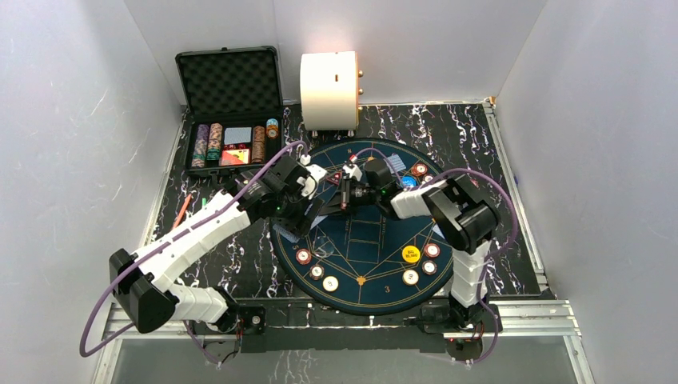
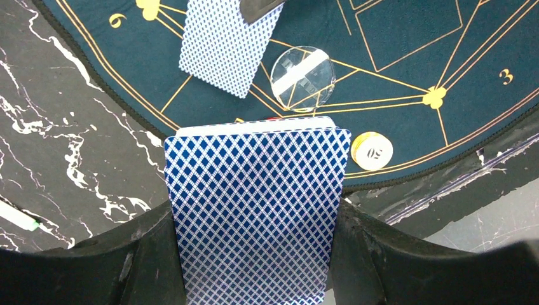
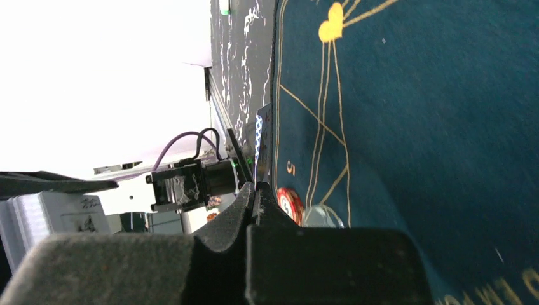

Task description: Distribute texas hold em gaming equipment

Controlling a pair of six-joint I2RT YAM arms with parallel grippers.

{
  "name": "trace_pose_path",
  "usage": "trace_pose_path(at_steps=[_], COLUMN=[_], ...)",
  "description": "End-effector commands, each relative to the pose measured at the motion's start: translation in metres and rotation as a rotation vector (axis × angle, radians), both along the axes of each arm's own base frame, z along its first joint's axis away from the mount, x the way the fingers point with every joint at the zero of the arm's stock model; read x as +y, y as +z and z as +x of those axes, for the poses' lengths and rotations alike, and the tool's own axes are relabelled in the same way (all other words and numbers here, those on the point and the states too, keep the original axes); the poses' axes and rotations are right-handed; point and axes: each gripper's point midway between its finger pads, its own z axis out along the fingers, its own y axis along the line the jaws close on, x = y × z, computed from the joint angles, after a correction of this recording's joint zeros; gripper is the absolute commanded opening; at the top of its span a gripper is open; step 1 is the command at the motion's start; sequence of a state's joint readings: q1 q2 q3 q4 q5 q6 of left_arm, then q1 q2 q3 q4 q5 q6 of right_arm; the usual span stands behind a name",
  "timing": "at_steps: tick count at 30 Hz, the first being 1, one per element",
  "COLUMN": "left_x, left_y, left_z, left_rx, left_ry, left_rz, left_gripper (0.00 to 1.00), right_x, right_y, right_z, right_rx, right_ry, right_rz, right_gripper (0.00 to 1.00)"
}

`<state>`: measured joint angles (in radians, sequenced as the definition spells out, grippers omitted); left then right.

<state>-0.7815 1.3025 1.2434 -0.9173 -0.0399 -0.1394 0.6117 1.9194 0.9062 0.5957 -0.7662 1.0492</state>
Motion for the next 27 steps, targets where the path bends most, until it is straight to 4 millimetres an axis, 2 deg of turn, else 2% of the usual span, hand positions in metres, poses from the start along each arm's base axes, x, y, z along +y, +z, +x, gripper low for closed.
trace_pose_path(at_steps=[1,11,27], left_x=[0.01,0.015,0.018], left_y=[0.024,0.028,0.027], left_z=[0.004,0.008,0.007], left_rx=[-0.054,-0.062,-0.059], left_ry=[0.029,0.031,0.029], left_rz=[-0.026,-0.039,-0.039], left_gripper=[0.0,0.0,0.0], right_x=[0.035,0.057,0.063], right_y=[0.035,0.009,-0.032], right_z=[0.018,-0.001,-0.015], right_rx=[-0.146,-0.14,-0.152], right_ry=[-0.013,0.017,0.025], right_rz=[0.136,0.129,0.01], right_gripper=[0.0,0.0,0.0])
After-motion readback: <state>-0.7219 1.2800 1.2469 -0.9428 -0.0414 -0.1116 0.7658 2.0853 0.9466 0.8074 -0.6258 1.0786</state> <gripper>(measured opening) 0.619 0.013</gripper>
